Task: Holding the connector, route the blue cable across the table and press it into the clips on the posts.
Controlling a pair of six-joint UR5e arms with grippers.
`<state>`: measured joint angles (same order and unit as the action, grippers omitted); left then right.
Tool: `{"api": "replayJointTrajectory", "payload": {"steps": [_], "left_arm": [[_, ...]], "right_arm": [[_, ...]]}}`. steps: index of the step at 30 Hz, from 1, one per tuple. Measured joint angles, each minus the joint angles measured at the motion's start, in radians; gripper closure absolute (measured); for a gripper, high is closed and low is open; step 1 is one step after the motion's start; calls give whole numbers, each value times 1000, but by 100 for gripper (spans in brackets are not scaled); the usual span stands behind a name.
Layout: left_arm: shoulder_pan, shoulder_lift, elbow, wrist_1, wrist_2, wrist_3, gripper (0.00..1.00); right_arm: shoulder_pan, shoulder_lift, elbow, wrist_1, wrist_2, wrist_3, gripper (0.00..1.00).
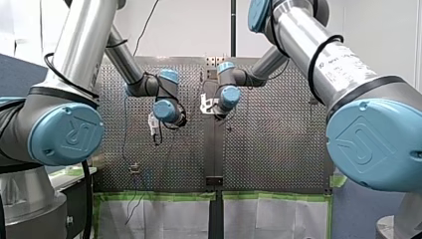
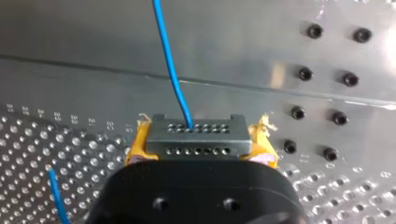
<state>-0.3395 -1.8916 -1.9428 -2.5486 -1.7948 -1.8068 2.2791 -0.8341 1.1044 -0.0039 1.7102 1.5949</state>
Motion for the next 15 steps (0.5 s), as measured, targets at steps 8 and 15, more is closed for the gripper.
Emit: {"api": "replayJointTrajectory", "payload": {"steps": [8,15], "left_arm": [[-66,-73,72,-2,-5,-43,0],[-59,-127,109,6,-44,-66,0]], "right_arm": [[-4,-7,15,1,-1,-2,100],[-6,-8,33,2,0,-4,100]]}}
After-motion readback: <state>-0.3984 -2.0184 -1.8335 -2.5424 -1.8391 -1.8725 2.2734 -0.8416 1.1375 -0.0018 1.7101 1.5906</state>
